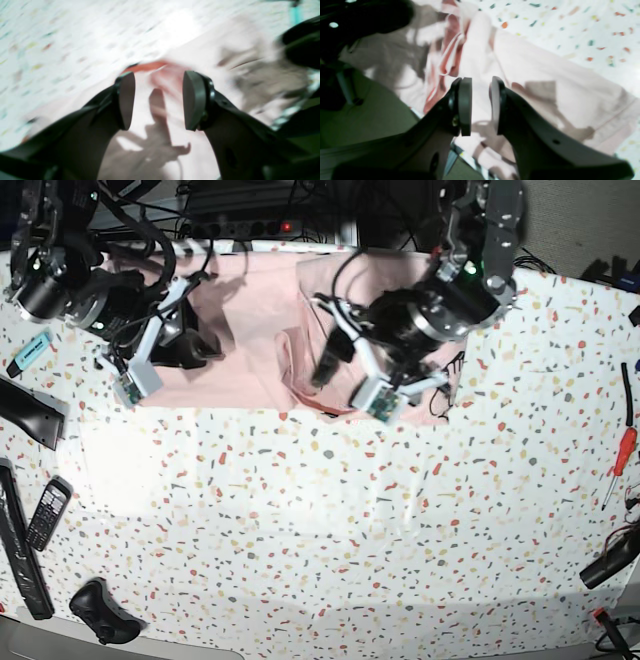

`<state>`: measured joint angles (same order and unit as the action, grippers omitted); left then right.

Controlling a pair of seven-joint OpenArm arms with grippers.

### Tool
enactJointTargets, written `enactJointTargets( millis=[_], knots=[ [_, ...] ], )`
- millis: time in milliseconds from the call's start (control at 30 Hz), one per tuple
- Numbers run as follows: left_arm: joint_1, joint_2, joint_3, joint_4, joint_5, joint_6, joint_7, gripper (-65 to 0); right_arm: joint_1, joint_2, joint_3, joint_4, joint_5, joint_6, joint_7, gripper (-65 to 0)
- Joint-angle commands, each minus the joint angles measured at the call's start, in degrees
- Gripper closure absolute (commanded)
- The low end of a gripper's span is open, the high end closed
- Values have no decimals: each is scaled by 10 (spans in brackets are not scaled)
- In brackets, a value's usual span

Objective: Fold the T-shirt properly
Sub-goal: 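Fold the band end with the left gripper toward the shirt middle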

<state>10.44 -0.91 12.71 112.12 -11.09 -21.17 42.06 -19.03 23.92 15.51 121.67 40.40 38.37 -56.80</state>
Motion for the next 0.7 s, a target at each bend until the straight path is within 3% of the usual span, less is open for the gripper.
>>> enactJointTargets(
  millis=[0, 233, 433, 567, 667],
  knots=[
    [-6, -11, -15, 11, -3, 0, -14, -294, 10, 7, 14, 8, -4, -10, 19, -137],
    [26, -80, -123, -20, -5, 2, -75, -294, 19, 7, 116, 7, -12, -20, 19, -137],
    [29, -85, -127, -127, -4, 2, -137, -294, 18, 7, 186, 1, -16, -20, 10, -137],
    [7, -87, -128, -189, 48, 5, -139, -294, 17, 7, 209, -49, -17, -20, 8, -137],
    [-15, -101, -128, -237, 57, 40, -148, -294, 21, 7, 209, -110, -17, -20, -7, -137]
  ],
)
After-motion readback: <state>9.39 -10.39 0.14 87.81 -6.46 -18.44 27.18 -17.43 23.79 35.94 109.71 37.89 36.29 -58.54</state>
